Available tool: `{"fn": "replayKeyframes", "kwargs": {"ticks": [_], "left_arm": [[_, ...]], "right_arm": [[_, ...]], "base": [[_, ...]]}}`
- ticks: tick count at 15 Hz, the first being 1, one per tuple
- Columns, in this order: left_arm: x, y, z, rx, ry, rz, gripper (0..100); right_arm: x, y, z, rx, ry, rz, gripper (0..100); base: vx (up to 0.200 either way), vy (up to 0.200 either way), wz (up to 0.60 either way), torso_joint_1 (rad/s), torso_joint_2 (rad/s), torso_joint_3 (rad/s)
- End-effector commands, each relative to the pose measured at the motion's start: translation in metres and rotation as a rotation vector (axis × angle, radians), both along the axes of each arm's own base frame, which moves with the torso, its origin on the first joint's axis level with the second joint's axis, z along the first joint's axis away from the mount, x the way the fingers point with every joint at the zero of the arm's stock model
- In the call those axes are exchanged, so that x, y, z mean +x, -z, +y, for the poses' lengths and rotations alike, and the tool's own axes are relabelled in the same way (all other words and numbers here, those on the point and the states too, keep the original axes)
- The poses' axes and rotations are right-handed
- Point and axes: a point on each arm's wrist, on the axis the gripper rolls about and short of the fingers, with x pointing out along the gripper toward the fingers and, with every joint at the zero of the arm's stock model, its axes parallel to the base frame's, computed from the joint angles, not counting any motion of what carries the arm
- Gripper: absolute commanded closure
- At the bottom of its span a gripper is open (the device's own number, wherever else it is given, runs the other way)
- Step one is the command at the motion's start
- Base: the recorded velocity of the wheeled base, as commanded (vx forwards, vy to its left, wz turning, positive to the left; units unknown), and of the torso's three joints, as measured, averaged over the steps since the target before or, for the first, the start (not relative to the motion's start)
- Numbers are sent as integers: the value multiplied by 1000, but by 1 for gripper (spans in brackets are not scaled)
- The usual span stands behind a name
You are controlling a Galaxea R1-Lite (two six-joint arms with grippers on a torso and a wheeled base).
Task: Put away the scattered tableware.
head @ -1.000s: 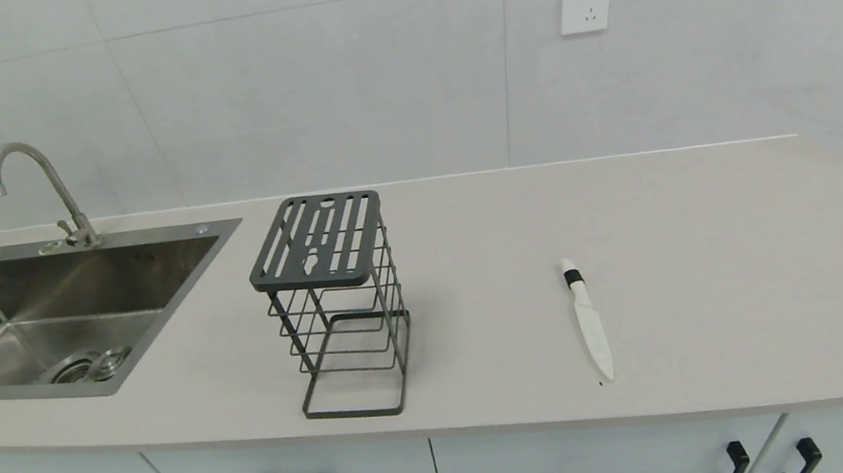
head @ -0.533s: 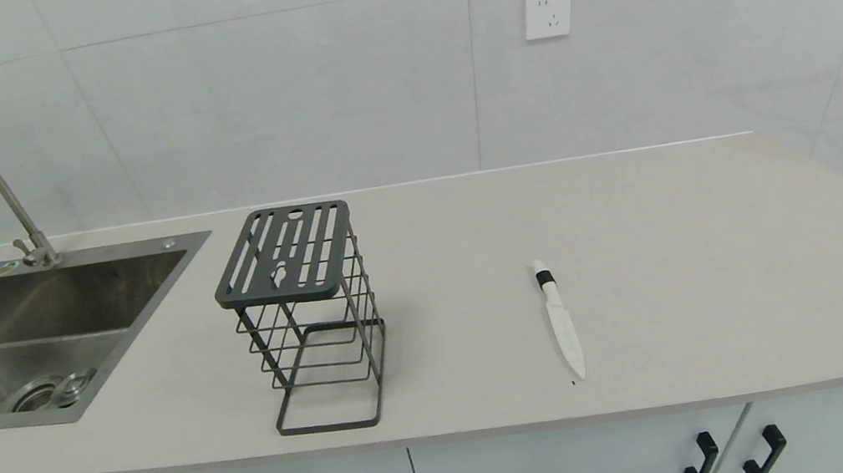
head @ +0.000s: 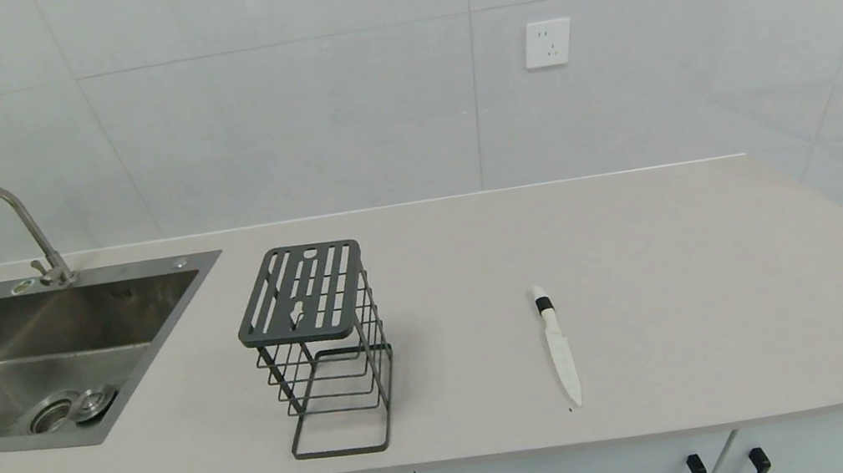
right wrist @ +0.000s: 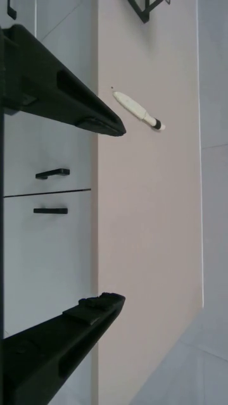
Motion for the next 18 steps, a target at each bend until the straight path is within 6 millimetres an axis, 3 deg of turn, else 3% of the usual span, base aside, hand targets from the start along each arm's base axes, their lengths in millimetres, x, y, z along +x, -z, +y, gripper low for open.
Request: {"fn": "replayKeyframes", "kwargs": {"ticks": [1,6,18], "left_arm": [[0,0,0,0,0,1,0],[0,0,0,1,0,1,0],[0,0,0,4,9,0,0]], "right_arm": [[0,0,0,0,-2,2,0],[0,0,0,0,-2,2,0],[0,0,0,1,-2,2,0]], "base": [[0,0,0,76,-159,-80],[0,0,0,33,-16,20],[0,0,0,295,-51,233]]}}
